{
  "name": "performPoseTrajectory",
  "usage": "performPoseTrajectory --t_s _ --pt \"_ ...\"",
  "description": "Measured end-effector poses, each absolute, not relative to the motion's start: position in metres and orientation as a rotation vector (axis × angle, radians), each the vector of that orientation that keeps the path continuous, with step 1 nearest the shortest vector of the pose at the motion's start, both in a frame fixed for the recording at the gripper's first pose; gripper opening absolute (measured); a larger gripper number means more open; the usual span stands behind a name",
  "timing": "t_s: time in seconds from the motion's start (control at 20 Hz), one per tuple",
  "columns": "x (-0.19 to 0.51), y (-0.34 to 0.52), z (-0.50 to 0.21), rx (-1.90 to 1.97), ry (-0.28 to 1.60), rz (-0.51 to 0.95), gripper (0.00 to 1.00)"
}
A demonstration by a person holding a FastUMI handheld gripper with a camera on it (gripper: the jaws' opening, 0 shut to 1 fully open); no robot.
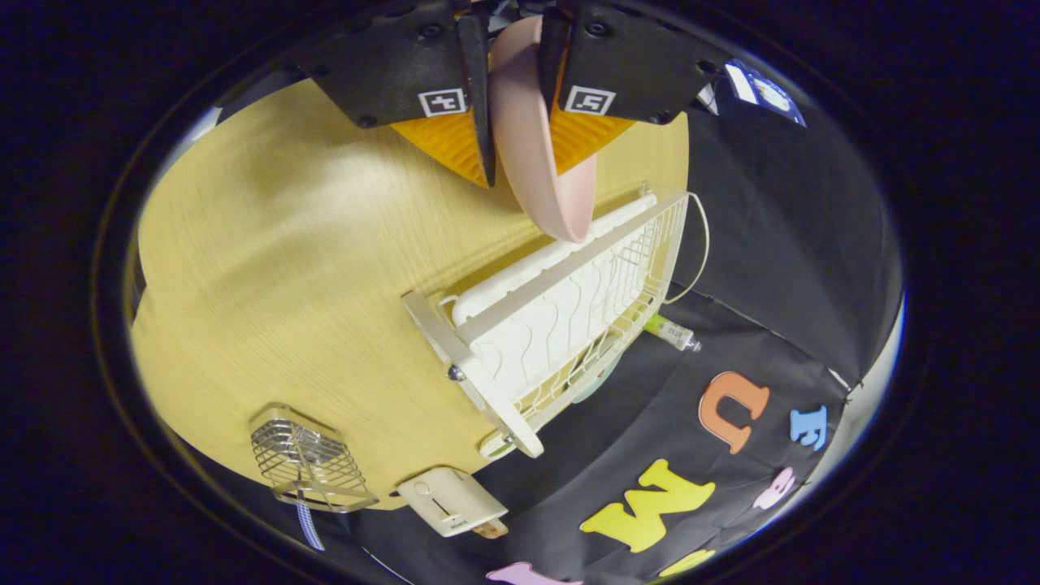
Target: Take the plate from the dish rack, then take the spoon from the basket and place it into the plate.
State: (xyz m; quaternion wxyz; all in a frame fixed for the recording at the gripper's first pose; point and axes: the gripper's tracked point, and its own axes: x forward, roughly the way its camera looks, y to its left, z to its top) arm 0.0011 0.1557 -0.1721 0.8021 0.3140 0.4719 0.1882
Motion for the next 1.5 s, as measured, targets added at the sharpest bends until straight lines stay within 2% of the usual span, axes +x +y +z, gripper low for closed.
performPoseTrajectory --t_s 0.3,0.65,0.85,0.95,1.15,1.25,1.5 --pt "0.007 0.144 -0.17 0.713 1.0 0.402 0.37" --pt "0.016 0.122 -0.155 0.622 0.886 0.394 0.66" --pt "0.019 0.091 -0.135 0.466 0.721 0.342 0.83" --pt "0.023 0.066 -0.119 0.38 0.609 0.279 0.88" --pt "0.021 0.008 -0.085 0.166 0.388 0.147 0.92" --pt "0.023 -0.027 -0.072 0.059 0.299 0.064 1.0" --pt "0.041 -0.086 -0.062 0.003 0.212 -0.007 1.0"
